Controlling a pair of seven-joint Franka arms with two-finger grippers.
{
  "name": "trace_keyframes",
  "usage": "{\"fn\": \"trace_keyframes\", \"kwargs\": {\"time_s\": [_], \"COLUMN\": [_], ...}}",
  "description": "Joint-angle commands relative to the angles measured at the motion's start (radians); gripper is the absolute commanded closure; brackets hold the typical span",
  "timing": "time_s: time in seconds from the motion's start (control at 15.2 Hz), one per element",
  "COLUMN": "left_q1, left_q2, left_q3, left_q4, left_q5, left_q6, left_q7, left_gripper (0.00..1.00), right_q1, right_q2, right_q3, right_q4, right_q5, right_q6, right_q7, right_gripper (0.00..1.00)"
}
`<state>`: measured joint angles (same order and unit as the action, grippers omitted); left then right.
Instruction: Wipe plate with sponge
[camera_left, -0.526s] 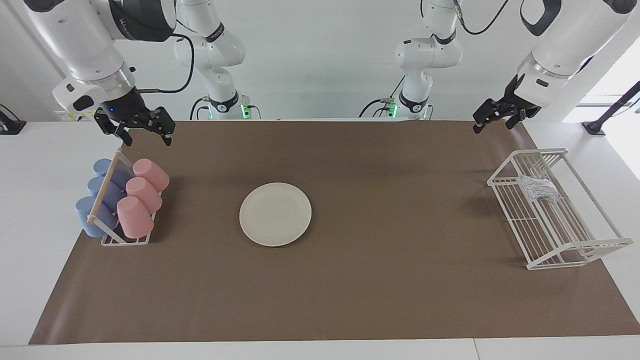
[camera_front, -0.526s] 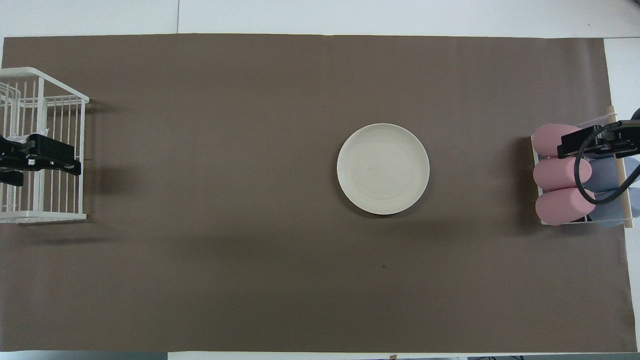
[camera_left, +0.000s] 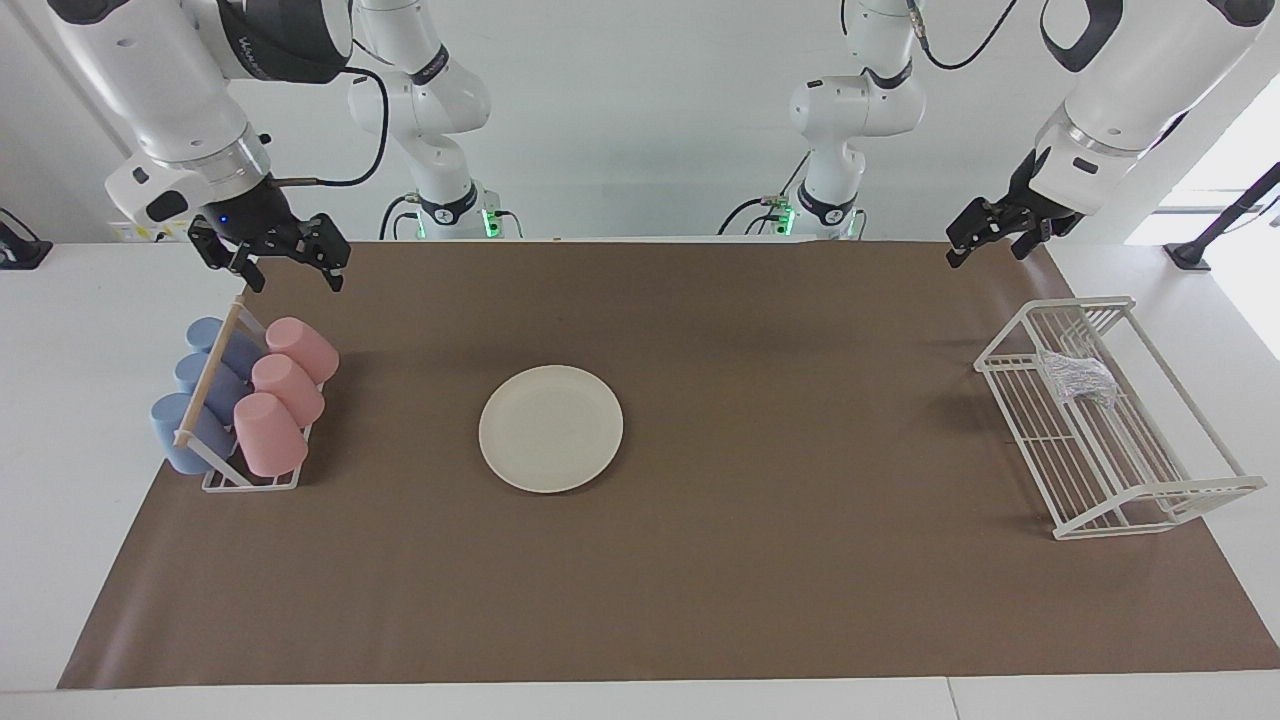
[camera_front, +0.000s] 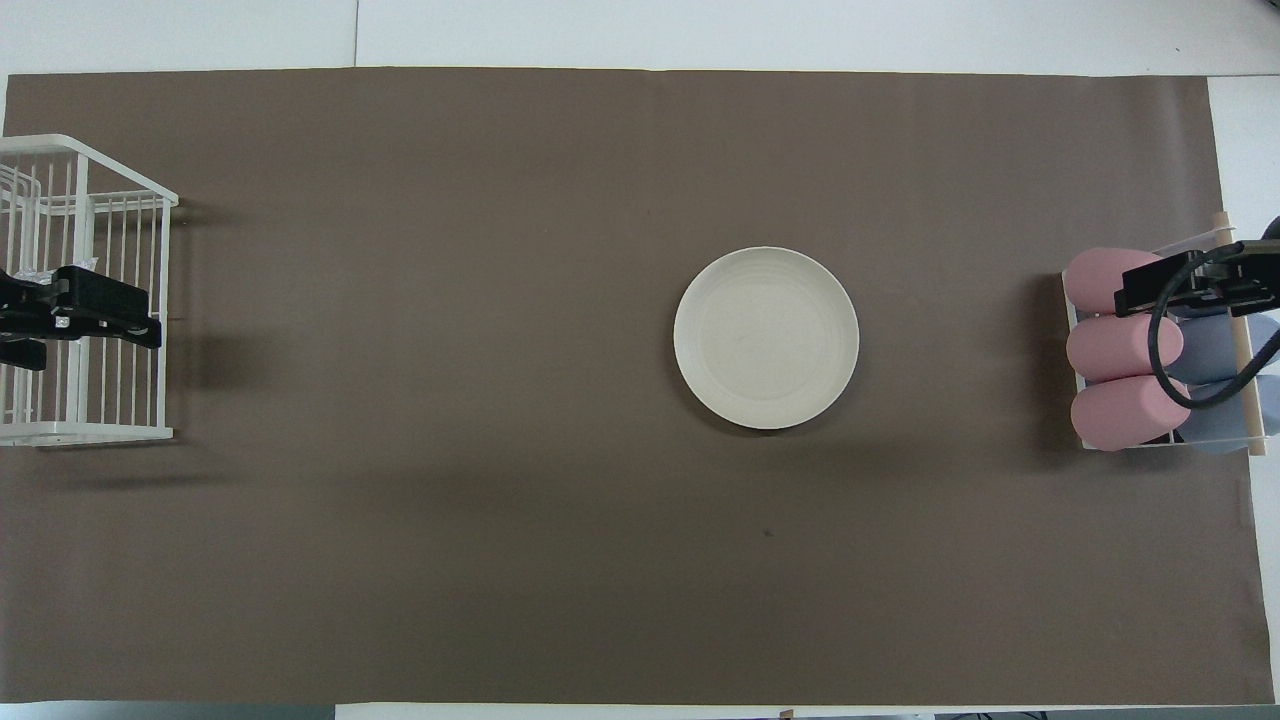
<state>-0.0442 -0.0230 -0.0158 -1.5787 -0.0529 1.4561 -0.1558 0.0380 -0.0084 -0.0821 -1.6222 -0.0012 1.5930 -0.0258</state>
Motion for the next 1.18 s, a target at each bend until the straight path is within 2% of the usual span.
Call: {"fn": "trace_keyframes", "kwargs": {"time_s": [0.0, 0.2, 0.39, 0.59, 0.79, 1.12], "left_q1": [0.021, 0.009, -0.029, -0.058, -0.105, -0.131], "left_q2": [-0.023, -0.018, 0.009, 0.089, 0.248, 0.395], "left_q3": [0.000, -0.003, -0.009, -0.009, -0.009, -0.012], "left_q4": [-0.034, -0.030, -0.024, -0.026, 0.006, 0.032], "left_q5": [-0.002, 0.021, 0.166, 0.342, 0.558, 0.818], "left_q6": [0.039, 0.046, 0.047, 0.069, 0.072, 0.079], "left_q7": [-0.002, -0.111, -0.155, -0.160, -0.160, -0.157], "left_gripper": [0.00, 0.00, 0.00, 0.00, 0.00, 0.00], "right_q1": [0.002, 0.002, 0.002, 0.002, 0.002, 0.002], "right_q2": [-0.010, -0.010, -0.011, -0.010, -0.010, -0.011], "right_q3": [-0.001, -0.001, -0.001, -0.001, -0.001, -0.001], "right_q4": [-0.005, -0.005, -0.005, -0.005, -0.005, -0.005], "right_q5": [0.013, 0.013, 0.013, 0.013, 0.013, 0.013], "right_q6": [-0.007, -0.007, -0.007, -0.007, -0.007, -0.008], "right_q7": [0.013, 0.015, 0.013, 0.015, 0.015, 0.029], "right_gripper": [0.00, 0.00, 0.00, 0.00, 0.00, 0.00]}}
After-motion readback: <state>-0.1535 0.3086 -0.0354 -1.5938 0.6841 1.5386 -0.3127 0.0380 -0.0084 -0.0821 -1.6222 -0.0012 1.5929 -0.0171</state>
